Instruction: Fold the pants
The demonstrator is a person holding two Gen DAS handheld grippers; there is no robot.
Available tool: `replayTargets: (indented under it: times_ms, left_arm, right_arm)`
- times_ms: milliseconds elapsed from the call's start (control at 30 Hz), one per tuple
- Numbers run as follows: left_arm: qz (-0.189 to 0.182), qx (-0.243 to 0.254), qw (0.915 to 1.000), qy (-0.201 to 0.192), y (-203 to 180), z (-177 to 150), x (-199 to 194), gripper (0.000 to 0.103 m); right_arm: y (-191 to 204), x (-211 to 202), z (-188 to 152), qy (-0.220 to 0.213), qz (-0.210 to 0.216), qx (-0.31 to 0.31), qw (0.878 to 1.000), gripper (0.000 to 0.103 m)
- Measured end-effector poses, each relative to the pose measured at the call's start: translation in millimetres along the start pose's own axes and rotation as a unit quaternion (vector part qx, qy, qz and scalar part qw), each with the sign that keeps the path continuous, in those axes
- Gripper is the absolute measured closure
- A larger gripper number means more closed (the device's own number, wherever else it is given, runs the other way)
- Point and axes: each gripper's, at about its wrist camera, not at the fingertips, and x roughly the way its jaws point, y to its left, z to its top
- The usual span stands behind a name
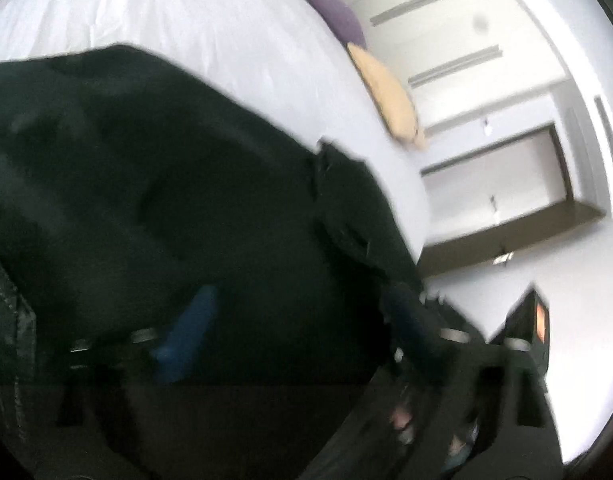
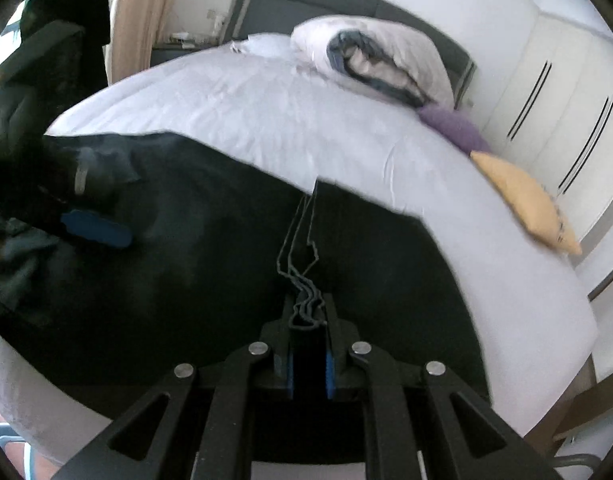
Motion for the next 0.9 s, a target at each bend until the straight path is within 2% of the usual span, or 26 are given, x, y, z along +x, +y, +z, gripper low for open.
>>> replayTargets:
  times_ms: [133,333,400,467,500,533,567,633,700,900]
  left_arm:
    - [-0.026,-0.043,0.9986,0.017,-1.7,19.7,15.5,0.005]
    - [-0.024,-0.072,0.9964,0.038,-3.6,44.5,37.1,0.005]
    - [-0.018,-0.073,0.9962,0.042,-4.8,51.0,41.8,0.010]
    - [-0.015,-0.066,0.9965,0.048,-7.8,58.7,47.0,0.034]
    - [-0.010,-0.062,0.9965,0.056,-9.1,60.9,49.5,0.060]
    - [-0.002,-0.054,0.9965,0.063,-10.1,63.8,52.1,0.077]
    - [0.005,-0.049,0.9966,0.065,-9.5,64.9,52.8,0.078]
    - [0.011,-0.042,0.9970,0.064,-7.8,69.9,52.9,0.091]
    - [0.013,-0.031,0.9977,0.059,-7.6,75.1,48.4,0.095]
    - [0.038,0.017,0.9982,0.043,-13.6,81.0,24.8,0.096]
  right_arm:
    - [21.5,-18.2,5.9,-0.026,-0.013,-0.026,0.999,0.091]
    - [45.6,-31.6,12.9,-0.040,-0.009,-0.046,0.998,0.091]
    - [52.6,-34.4,11.9,-0.042,-0.010,-0.054,0.998,0.091]
    - [55.6,-36.1,12.0,-0.042,-0.006,-0.053,0.998,0.091]
    - [57.2,-38.3,12.3,-0.044,-0.005,-0.053,0.998,0.091]
    - [58.9,-39.6,13.6,-0.044,-0.003,-0.055,0.997,0.091]
    - [60.4,-40.2,14.5,-0.045,-0.001,-0.057,0.997,0.091]
    - [67.1,-44.4,15.8,-0.050,0.002,-0.066,0.997,0.091]
    - [73.1,-44.9,18.5,-0.051,0.006,-0.073,0.996,0.091]
    - [94.7,-52.6,30.2,-0.064,0.021,-0.096,0.993,0.091]
